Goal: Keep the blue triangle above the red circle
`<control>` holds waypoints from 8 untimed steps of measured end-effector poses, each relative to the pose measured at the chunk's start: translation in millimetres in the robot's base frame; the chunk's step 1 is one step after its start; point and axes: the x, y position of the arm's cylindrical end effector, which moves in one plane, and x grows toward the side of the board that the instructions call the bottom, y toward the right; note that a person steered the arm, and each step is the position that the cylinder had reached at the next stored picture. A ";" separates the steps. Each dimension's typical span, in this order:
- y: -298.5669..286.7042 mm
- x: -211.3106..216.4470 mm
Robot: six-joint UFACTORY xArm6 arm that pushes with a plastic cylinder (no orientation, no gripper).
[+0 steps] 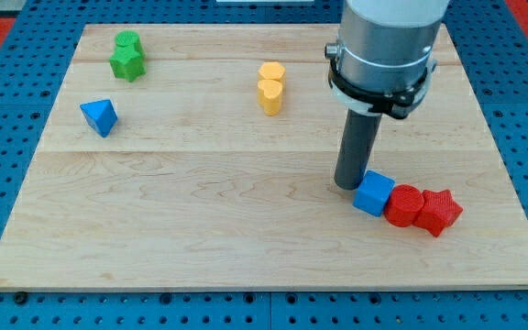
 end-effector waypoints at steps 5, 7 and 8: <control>-310.8 -39.4; -358.7 -89.6; -327.8 -83.1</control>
